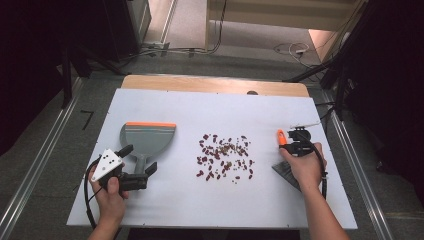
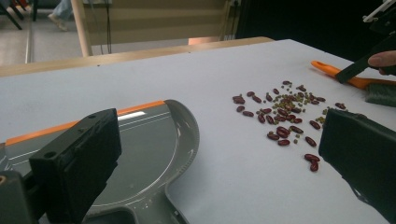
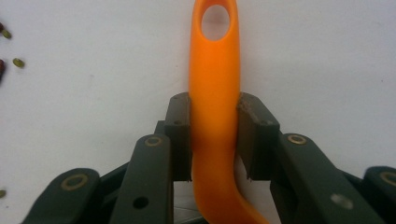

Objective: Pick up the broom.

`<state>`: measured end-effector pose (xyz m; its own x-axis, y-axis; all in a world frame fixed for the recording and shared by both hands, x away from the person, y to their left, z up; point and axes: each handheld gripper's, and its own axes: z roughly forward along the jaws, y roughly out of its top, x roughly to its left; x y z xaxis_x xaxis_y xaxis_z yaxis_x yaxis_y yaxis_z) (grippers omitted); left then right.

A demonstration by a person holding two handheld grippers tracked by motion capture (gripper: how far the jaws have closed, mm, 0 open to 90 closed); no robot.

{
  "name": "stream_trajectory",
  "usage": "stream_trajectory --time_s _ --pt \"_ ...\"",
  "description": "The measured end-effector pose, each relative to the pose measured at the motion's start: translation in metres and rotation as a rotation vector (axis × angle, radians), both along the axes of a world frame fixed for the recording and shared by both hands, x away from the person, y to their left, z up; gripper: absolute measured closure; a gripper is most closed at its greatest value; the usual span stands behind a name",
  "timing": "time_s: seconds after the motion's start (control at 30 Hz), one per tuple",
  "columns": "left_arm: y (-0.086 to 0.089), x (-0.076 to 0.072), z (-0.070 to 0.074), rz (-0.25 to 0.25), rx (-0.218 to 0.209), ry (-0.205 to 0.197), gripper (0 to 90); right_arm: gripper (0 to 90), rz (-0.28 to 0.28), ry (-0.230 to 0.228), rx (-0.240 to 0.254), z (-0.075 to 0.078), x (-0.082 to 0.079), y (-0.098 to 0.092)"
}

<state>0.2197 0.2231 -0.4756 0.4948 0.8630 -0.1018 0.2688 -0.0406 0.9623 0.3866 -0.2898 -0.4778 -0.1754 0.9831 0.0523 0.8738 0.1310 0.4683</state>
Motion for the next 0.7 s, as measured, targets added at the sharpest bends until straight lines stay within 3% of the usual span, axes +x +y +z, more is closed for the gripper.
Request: stream_trajectory --time_s 0.13,0.33,0.4,0.43,0.7 --pt "0.001 0.001 0.0 0.011 -0.003 -0.001 0.0 66.5 0.004 -0.05 0.035 -0.003 -0.005 -0.005" --pt "0.003 -0.001 0.001 0.016 -0.004 -0.007 0.7 66.6 0.002 -0.19 0.088 -0.004 -0.021 -0.012" --pt "0.003 -0.002 0.001 0.019 -0.007 -0.01 0.7 66.5 0.003 -0.207 0.097 -0.002 -0.024 -0.013" --pt "0.003 -0.003 0.002 0.02 -0.006 -0.012 0.7 66.6 -0.002 -0.254 0.109 0.002 -0.03 -0.015" --pt "0.001 -0.002 0.002 0.015 -0.004 -0.015 0.7 66.8 0.011 -0.44 0.158 0.013 -0.059 -0.021"
